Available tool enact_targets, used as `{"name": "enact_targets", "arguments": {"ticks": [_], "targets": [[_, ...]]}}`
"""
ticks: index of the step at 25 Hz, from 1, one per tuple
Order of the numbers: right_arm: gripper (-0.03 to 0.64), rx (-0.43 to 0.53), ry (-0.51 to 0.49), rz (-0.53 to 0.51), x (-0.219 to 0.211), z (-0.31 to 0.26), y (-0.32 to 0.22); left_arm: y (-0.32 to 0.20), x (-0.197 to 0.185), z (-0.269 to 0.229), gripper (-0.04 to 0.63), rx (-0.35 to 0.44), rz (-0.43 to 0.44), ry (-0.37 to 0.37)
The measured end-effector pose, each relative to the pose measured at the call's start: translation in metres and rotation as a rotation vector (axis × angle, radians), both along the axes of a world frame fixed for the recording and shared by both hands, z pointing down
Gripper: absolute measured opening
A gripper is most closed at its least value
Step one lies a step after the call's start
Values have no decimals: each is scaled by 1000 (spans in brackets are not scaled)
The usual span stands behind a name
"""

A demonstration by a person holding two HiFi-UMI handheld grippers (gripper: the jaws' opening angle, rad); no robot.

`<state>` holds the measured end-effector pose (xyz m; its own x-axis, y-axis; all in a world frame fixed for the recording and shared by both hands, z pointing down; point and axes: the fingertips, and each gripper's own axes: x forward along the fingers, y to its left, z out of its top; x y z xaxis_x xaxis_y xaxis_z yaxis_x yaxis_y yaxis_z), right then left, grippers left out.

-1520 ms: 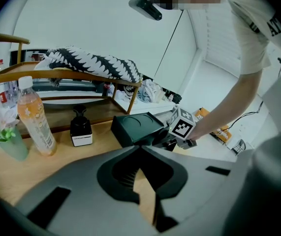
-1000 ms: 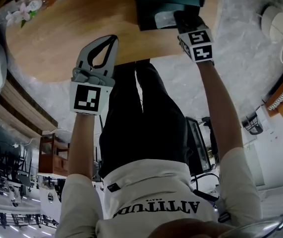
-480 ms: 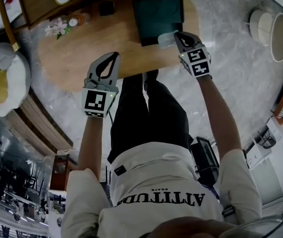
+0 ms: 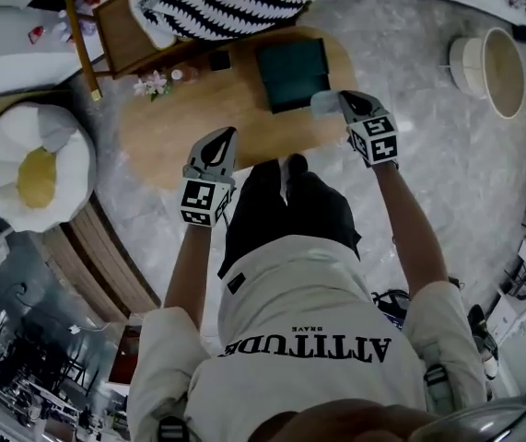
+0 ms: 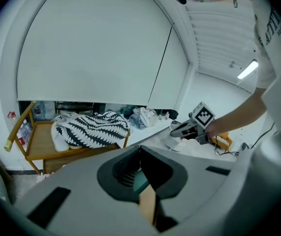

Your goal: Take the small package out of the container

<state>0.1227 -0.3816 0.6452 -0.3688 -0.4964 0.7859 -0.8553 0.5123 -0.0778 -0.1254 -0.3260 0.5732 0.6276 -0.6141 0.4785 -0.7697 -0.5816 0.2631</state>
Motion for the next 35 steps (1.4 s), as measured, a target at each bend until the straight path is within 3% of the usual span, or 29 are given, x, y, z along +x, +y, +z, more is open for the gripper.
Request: {"name": "enact_targets", "arguments": {"ticks": [12, 24, 35], "targets": [[23, 175, -50, -8, 24, -139, 28, 28, 22, -104, 23, 130, 33, 6], [23, 318, -118, -101, 79, -239, 77, 93, 56, -170, 23, 190, -146, 23], [23, 410, -156, -154, 130, -279, 103, 148, 72, -211, 23, 270, -296, -10]]}}
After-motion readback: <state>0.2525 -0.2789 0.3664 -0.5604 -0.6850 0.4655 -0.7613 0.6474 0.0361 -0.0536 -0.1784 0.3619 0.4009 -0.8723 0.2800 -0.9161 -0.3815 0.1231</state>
